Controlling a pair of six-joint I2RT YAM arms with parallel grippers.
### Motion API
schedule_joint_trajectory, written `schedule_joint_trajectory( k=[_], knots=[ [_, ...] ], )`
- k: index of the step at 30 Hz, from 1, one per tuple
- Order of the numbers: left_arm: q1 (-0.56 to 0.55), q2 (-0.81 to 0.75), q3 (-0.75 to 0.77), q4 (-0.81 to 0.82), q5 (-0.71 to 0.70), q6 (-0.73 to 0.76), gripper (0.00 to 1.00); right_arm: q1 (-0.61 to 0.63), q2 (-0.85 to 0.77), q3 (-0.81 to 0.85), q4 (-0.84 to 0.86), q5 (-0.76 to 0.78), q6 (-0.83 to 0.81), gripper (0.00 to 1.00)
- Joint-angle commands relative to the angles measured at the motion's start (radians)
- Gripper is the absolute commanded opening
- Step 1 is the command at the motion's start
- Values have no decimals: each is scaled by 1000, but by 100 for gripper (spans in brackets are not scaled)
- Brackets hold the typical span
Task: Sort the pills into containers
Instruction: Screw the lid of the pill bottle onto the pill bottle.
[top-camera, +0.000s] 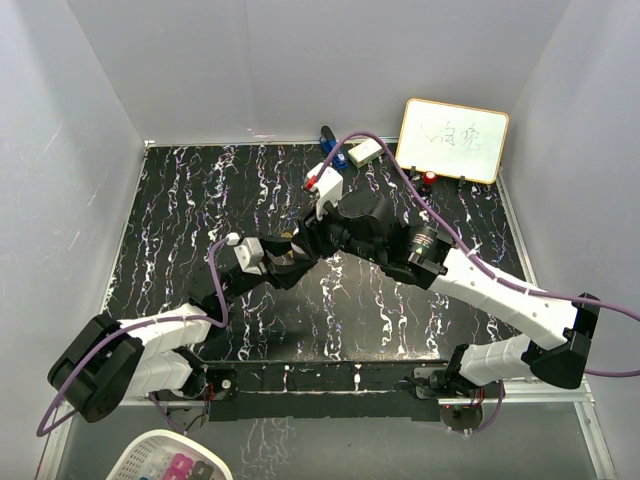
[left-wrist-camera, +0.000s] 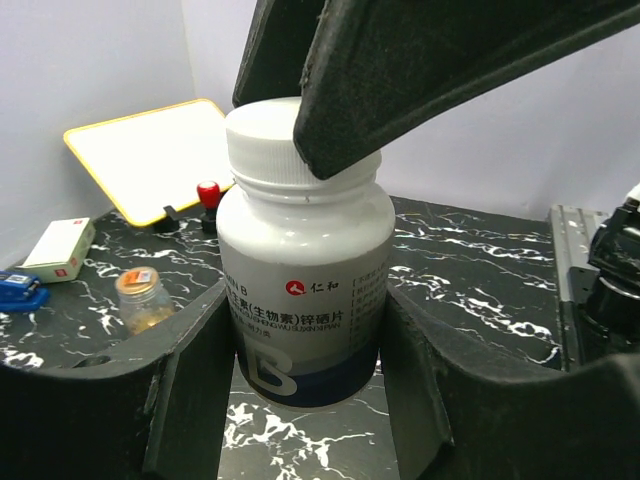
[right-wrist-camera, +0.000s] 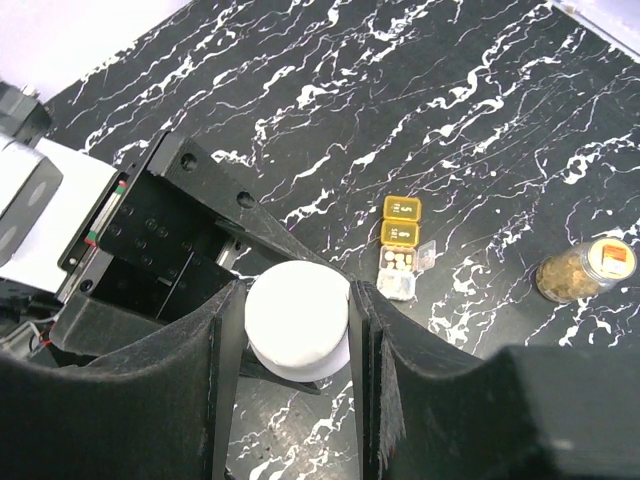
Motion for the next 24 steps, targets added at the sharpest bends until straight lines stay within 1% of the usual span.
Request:
schedule_joint_trajectory(
  k=[1,5,11,14,20,24],
  knots=[
    [-11,-109,115,155,-5,102,0,-8,42,-34,-78,100,21,15],
    [-12,-125,133,114,-33,139,0,-7,64,-31,-88,137,34,15],
    [-12,-119,150,96,-85,166,0,-7,96,-25,-94,196,57,15],
    [-15,-110,164,86,-118,189,0,-7,112,-22,-96,225,71,13],
    [-29,-103,194,81,-187,241,0,-7,118,-62,-37,279,113,10],
    [-41,-84,217,85,-207,273,0,-3,134,-77,-1,343,145,10]
  ],
)
